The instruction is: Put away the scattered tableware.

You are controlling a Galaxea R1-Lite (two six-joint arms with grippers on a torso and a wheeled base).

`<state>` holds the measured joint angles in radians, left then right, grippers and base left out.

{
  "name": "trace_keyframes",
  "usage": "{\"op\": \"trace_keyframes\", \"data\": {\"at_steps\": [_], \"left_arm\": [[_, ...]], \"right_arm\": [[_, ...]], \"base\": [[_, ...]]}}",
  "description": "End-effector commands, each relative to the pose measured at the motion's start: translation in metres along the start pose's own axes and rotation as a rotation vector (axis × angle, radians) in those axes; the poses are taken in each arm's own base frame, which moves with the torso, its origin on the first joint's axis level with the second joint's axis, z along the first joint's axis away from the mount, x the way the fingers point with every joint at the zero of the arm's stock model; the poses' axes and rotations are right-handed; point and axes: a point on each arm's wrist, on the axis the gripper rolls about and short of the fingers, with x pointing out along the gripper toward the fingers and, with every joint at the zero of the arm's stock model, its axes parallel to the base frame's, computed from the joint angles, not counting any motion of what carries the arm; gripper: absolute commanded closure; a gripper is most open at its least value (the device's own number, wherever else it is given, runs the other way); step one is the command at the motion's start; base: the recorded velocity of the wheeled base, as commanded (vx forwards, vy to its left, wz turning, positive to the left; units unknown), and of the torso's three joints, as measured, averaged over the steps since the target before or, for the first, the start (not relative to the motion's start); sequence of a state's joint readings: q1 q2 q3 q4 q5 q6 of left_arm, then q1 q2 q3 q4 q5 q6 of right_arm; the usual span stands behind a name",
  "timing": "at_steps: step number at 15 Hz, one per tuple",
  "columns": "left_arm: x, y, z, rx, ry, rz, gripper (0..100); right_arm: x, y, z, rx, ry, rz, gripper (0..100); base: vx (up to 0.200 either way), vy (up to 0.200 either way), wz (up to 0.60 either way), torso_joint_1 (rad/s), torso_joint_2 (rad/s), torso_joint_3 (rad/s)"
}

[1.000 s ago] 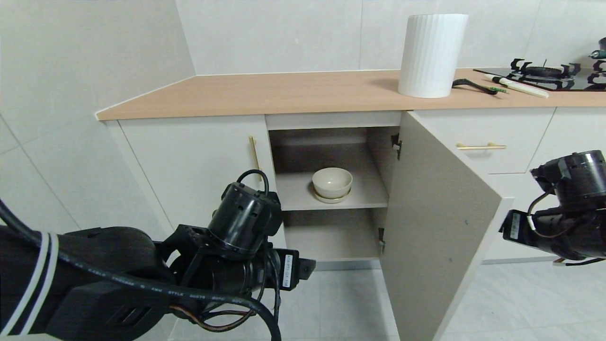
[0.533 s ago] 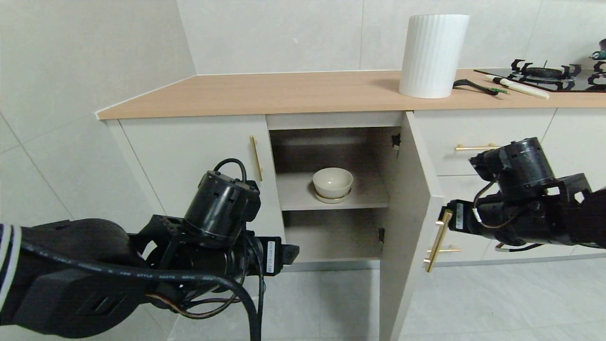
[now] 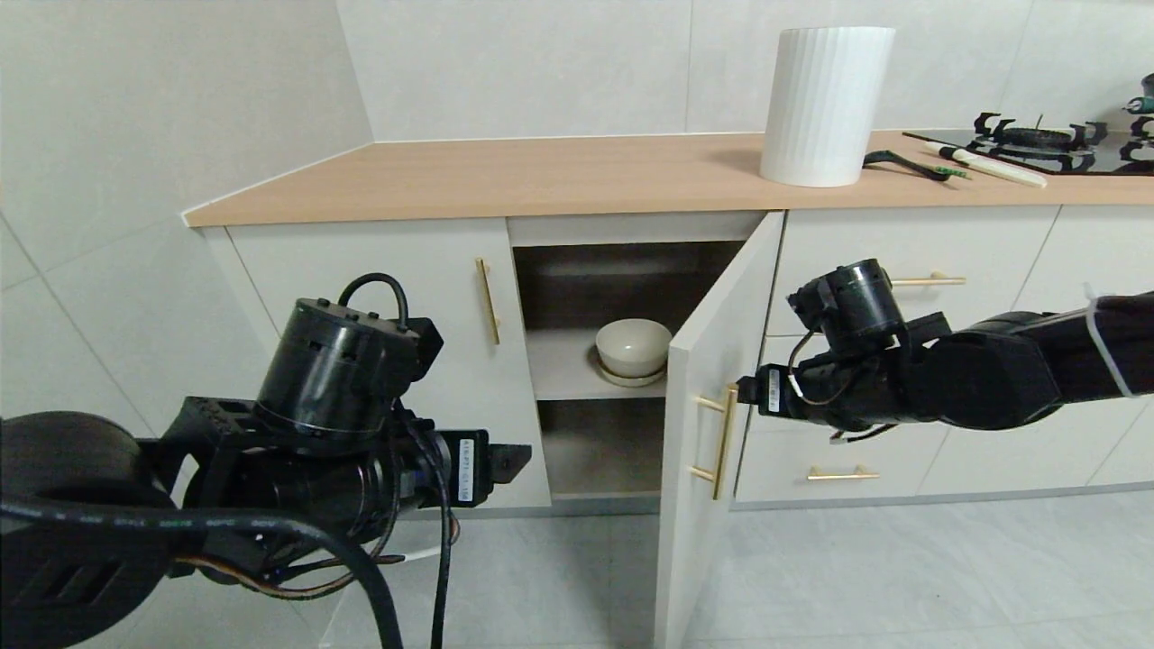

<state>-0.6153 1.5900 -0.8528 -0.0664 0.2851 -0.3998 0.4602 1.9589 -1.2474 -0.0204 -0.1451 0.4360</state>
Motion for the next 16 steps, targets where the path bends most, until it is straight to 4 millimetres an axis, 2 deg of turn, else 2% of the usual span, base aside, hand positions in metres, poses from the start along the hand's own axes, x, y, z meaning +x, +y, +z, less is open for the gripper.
{"op": "trace_keyframes", "data": {"at_steps": [1,5,8,15,16], "left_arm": [[-0.007,0.004,0.003,-0.011,-0.022,-0.001,0],[-0.001,0.003,0.001,-0.004,-0.004,0.009,0],[0.002,0.004,0.001,-0.001,0.003,0.018,0],[-0.002,0.023,0.014,-0.009,-0.054,0.101,0],[-0.002,0.023,0.015,-0.011,-0.06,0.108,0]], "right_arm": [[0.028,0.005,0.0,-0.004,0.017,-0.004,0],[0.05,0.008,-0.003,0.006,0.027,-0.008,0],[0.053,0.011,0.0,0.028,0.019,-0.003,0],[0.071,0.018,-0.006,0.077,-0.024,0.033,0],[0.076,0.019,-0.007,0.104,-0.043,0.045,0]], "base": [[0.0,0.0,0.0,0.0,0.0,0.0],[0.0,0.0,0.0,0.0,0.0,0.0],[0.0,0.0,0.0,0.0,0.0,0.0],[0.2,0.0,0.0,0.002,0.0,0.004],[0.0,0.0,0.0,0.0,0.0,0.0]]}}
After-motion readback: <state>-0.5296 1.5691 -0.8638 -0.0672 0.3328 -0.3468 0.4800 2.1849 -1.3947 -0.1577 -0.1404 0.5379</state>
